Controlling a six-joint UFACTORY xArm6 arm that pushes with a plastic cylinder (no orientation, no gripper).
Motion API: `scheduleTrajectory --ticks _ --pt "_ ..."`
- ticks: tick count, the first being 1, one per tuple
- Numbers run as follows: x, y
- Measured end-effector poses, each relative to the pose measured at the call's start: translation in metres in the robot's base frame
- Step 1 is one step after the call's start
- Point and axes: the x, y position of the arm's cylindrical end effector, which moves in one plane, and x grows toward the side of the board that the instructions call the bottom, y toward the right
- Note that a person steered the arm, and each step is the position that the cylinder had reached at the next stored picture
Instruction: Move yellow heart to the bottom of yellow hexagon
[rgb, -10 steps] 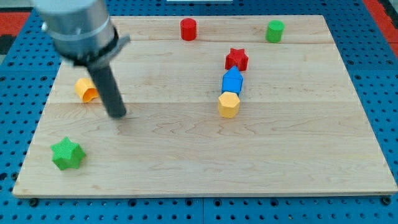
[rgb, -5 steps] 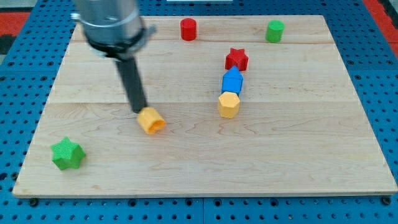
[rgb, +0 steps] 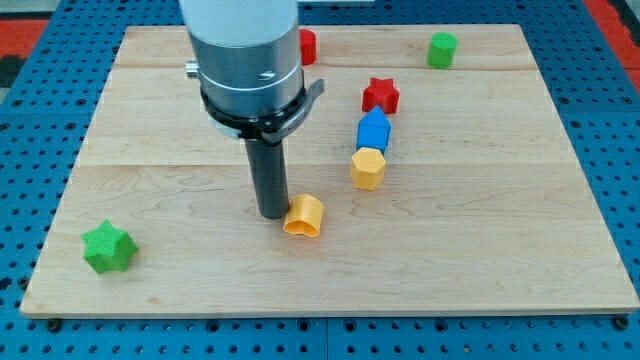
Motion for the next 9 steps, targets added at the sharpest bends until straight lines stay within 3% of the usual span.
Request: scheduleTrajectory --ticks 2,4,9 --pt "0.033 -0.015" --pt "0.005 0.029" --pt "-0.019 0.044"
